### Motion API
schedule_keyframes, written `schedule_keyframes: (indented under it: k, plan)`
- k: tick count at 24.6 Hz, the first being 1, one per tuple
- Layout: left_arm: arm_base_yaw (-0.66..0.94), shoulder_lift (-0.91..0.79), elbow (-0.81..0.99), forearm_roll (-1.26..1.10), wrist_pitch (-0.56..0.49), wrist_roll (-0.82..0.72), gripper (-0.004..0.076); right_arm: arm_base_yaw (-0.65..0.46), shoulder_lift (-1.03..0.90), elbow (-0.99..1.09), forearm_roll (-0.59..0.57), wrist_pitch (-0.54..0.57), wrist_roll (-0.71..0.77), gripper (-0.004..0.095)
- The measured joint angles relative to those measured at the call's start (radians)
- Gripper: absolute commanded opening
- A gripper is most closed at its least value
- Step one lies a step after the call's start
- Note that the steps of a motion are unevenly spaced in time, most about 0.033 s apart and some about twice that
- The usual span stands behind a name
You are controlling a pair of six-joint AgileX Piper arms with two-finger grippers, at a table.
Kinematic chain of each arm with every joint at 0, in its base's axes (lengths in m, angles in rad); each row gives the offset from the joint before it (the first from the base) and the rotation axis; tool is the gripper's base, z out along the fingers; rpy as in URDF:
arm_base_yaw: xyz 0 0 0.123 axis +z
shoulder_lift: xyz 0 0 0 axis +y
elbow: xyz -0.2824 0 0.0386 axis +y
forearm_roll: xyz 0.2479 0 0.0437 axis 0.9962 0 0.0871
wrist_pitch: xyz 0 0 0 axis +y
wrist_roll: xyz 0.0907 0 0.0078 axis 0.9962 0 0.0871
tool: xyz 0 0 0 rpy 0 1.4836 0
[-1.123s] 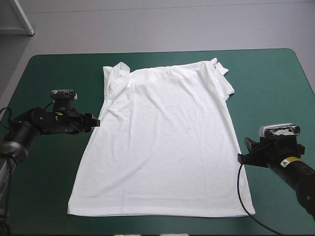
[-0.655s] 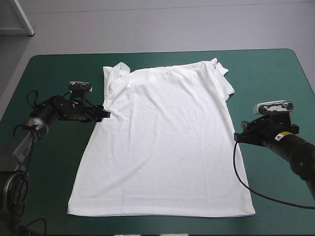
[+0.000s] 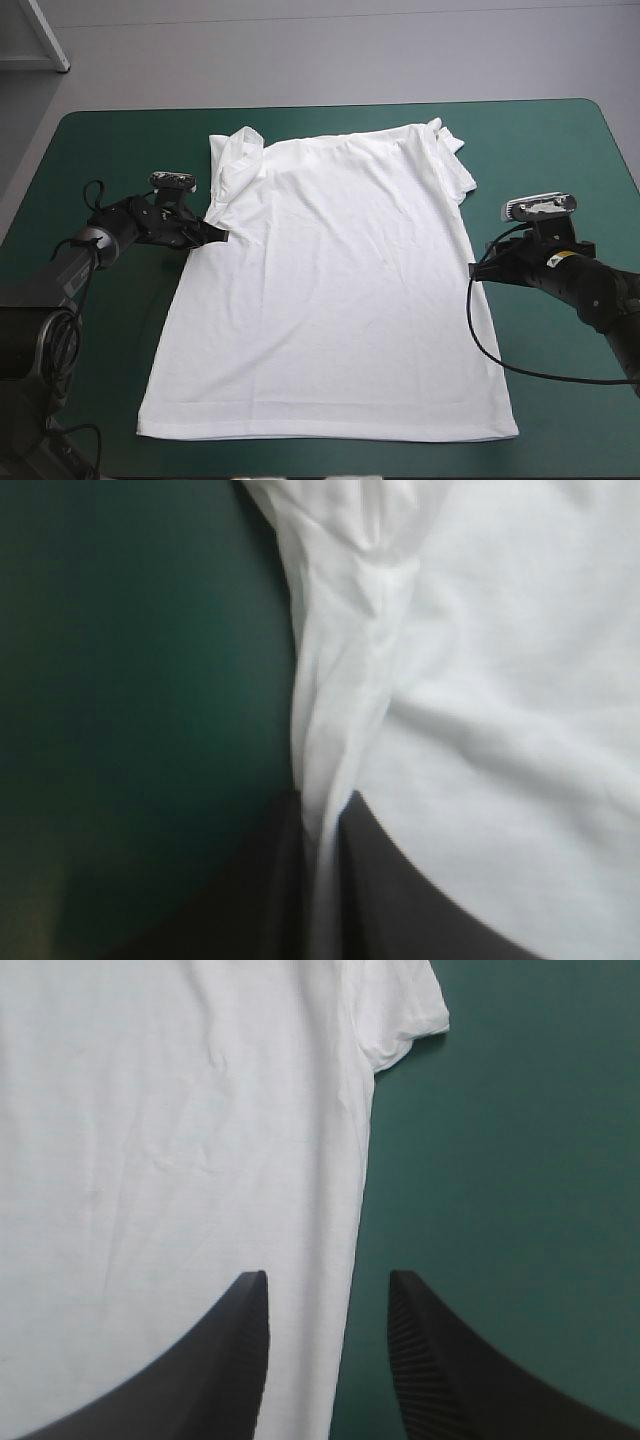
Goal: Fold the cloth
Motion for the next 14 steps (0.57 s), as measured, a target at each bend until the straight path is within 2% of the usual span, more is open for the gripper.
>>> schedule_keyframes:
  k: [6,10,14]
  plan:
    - [0.000,0.002,-0.003,0.001,0.000,0.001,0.0019,0.000,0.109,-0.117,0.000,0.011,-0.056,0.0386]
    - [0.000,0.002,-0.004,0.001,0.007,0.001,0.0019,0.000,0.259,-0.247,0.014,0.062,-0.058,0.0548]
    - [0.000,0.002,-0.005,0.000,0.013,0.002,0.0019,0.000,0.397,-0.326,0.042,0.107,-0.064,0.0526]
